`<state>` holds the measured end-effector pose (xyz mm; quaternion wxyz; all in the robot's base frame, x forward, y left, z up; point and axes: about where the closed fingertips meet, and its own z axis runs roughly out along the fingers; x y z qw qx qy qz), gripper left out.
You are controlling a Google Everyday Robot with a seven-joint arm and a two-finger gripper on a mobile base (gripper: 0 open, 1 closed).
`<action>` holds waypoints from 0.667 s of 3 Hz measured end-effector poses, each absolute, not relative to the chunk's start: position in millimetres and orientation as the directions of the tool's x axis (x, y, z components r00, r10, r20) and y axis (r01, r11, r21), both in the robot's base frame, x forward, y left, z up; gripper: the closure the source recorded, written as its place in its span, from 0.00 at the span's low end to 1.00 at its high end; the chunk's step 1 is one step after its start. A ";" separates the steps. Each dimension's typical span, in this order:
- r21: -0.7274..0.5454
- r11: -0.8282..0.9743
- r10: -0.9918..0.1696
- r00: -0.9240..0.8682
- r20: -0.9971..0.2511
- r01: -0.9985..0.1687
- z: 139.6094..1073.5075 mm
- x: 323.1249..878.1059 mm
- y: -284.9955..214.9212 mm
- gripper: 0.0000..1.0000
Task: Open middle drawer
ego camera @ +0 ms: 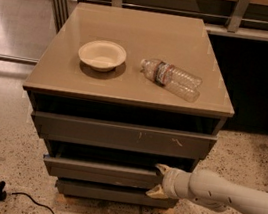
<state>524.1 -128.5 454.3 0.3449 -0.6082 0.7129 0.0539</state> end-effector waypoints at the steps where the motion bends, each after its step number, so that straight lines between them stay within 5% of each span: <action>1: -0.343 0.254 -0.830 -0.022 -0.557 -0.904 454.3 524.1 -128.5 0.00; 2: -0.343 0.254 -0.830 -0.022 -0.557 -0.904 454.3 524.1 -128.5 0.00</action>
Offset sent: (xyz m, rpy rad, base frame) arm 0.0000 0.0000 0.0000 0.0000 0.0000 0.0000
